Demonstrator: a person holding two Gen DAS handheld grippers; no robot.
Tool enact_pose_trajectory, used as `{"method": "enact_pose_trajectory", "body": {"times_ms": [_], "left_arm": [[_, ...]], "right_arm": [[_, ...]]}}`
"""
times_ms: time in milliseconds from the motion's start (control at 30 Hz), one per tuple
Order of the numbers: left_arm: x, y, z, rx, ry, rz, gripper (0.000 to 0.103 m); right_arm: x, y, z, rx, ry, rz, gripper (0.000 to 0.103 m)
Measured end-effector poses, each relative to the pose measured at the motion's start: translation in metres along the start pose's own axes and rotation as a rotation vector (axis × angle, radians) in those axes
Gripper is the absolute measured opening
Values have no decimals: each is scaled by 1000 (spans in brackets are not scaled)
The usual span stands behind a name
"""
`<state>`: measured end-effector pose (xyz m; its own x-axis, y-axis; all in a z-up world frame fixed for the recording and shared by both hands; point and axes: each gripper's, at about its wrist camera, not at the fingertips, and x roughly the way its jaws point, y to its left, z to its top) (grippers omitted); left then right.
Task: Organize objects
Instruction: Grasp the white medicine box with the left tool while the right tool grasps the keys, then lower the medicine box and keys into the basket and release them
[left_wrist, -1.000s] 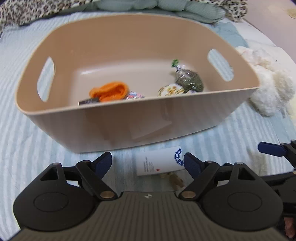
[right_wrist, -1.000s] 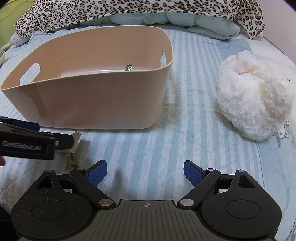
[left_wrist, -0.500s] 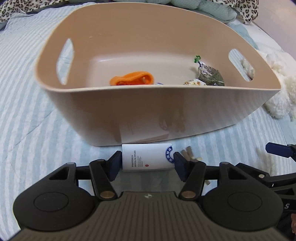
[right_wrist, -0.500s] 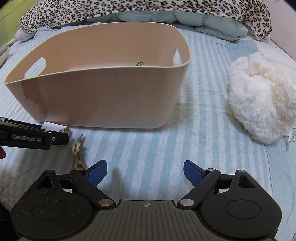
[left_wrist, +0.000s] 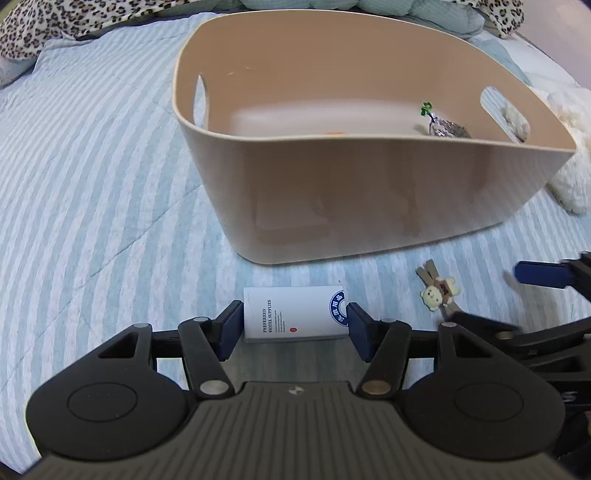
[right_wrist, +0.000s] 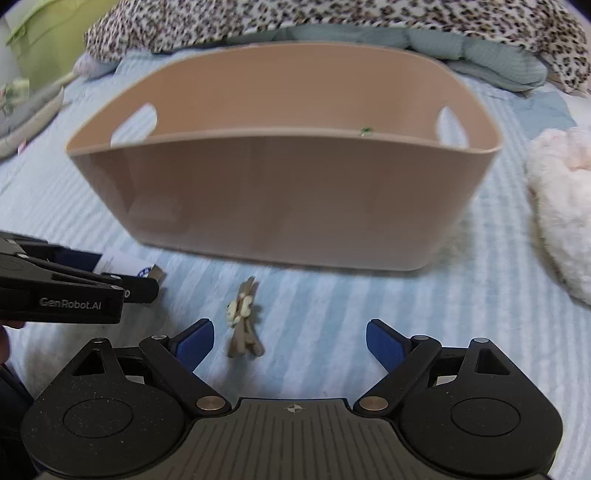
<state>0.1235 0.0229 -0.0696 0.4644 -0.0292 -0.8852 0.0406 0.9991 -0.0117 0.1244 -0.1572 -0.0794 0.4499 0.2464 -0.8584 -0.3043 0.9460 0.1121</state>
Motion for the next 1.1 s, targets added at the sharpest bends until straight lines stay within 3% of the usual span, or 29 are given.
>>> {"method": "enact_pose_trajectory", "body": {"times_ms": [167, 233, 300, 333, 367, 400, 567, 900, 1100], "left_arm": [[-2, -4, -3, 40, 8, -4, 61], [-4, -4, -3, 50, 10, -10, 61], [-6, -6, -5, 58, 10, -13, 61], [-7, -7, -5, 62, 7, -10, 61], [-9, -8, -5, 65, 3, -6, 61], [-7, -12, -5, 66, -4, -3, 61], [-25, -12, -4, 49, -44, 9, 61], [-73, -16, -1, 48, -149, -3, 61], [-101, -19, 17, 34, -232, -16, 61]], "right_arm": [[12, 11, -1, -40, 16, -9, 76], [12, 15, -1, -69, -4, -17, 63], [13, 19, -2, -100, -18, -24, 43], [12, 20, -3, -108, -24, -23, 38], [11, 20, -4, -112, -26, -21, 24], [9, 20, -4, -112, -27, -21, 19], [-11, 14, -7, -67, -44, 4, 19], [-90, -3, 10, -61, -223, 25, 19], [-118, -15, 25, -32, -318, 16, 19]]}}
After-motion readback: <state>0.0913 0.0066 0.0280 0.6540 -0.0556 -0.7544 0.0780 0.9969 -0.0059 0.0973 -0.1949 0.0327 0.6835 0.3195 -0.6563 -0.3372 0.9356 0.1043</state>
